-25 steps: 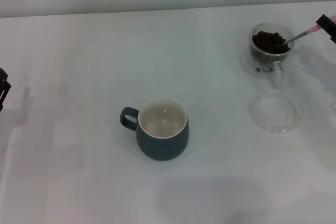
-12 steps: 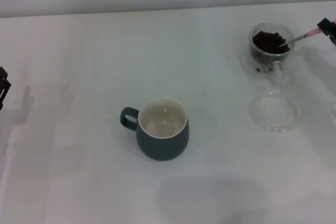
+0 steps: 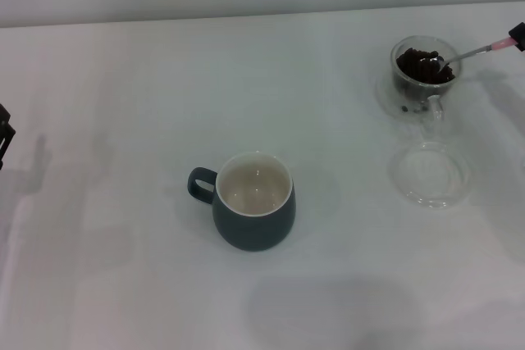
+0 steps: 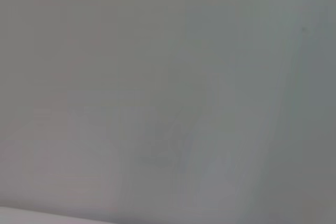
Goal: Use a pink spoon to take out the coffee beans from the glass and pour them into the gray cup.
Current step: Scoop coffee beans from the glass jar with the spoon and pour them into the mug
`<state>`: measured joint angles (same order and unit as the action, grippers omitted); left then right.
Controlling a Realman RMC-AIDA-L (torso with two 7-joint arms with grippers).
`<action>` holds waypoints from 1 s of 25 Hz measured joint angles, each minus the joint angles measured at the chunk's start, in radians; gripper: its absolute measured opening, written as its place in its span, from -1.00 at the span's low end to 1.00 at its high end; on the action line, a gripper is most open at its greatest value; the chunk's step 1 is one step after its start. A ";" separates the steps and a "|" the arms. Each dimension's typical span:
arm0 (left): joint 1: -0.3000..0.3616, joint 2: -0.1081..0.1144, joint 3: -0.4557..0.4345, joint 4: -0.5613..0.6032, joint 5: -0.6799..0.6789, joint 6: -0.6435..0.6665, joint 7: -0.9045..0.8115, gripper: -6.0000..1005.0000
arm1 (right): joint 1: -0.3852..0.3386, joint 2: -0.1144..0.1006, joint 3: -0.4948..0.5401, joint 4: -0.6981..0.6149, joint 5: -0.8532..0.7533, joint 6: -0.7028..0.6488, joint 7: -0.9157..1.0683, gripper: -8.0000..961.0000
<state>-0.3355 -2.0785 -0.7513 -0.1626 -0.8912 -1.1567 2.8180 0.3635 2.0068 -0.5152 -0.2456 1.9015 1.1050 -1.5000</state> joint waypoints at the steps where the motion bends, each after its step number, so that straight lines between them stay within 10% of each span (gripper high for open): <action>1: 0.000 0.000 0.000 0.000 0.000 0.000 0.000 0.60 | 0.000 0.000 0.000 0.000 0.000 0.000 0.007 -0.69; 25: -0.003 0.000 -0.003 0.000 -0.006 -0.009 0.003 0.60 | 0.013 -0.068 -0.060 -0.054 -0.026 -0.035 0.293 -0.69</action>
<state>-0.3390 -2.0785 -0.7546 -0.1624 -0.8977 -1.1662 2.8211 0.3769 1.9389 -0.5752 -0.2999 1.8752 1.0703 -1.2067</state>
